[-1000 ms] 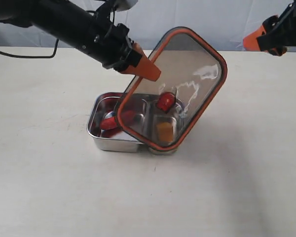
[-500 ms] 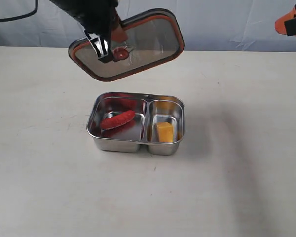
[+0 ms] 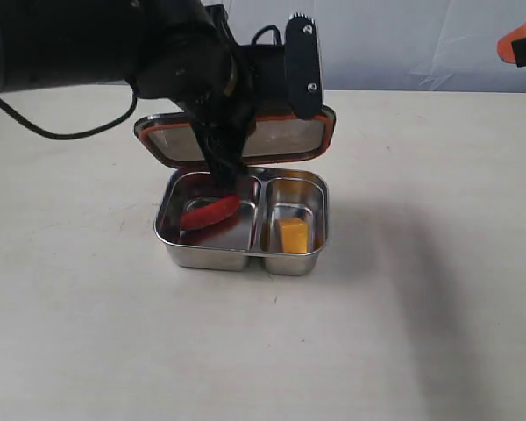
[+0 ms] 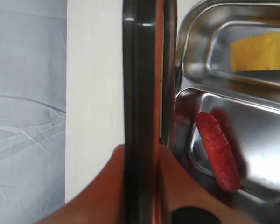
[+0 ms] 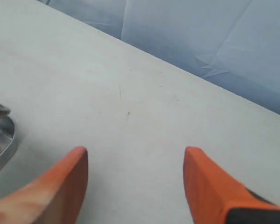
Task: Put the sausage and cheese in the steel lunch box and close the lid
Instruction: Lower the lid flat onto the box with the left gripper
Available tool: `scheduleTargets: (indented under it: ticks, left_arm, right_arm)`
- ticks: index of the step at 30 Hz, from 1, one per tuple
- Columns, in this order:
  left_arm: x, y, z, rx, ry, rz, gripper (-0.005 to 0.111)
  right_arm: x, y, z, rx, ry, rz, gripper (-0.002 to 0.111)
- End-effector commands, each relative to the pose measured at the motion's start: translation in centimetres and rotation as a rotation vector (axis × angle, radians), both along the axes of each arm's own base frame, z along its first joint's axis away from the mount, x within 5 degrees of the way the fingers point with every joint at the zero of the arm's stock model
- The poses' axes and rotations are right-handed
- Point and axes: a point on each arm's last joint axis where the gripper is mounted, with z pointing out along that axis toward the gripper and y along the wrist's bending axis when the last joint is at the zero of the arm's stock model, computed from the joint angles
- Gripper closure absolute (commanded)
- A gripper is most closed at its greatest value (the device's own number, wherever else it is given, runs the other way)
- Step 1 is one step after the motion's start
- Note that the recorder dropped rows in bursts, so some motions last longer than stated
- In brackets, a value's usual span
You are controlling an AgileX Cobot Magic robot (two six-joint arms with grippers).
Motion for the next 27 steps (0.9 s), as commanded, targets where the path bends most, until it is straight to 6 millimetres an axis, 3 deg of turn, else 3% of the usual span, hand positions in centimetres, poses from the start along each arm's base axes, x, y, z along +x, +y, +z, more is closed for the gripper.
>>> scheduleTargets:
  ticks: [1,10,27]
  left_arm:
    - [-1.0,-0.5,-1.0,0.004,-0.053,-0.016,0.107]
    - [-1.1,0.2,-3.1,0.096,-0.174,-0.052,0.107]
    - [-3.2,-0.1,-6.2,-0.051,0.016,-0.042,0.107]
  right_arm:
    - [0.0,-0.2,0.5,-0.004,-0.024,-0.011,0.051]
    - [0.0,-0.2,0.5,-0.002,-0.025,-0.012,0.051]
    - [0.1,-0.2,0.4,-0.001,-0.023,-0.014,0.051]
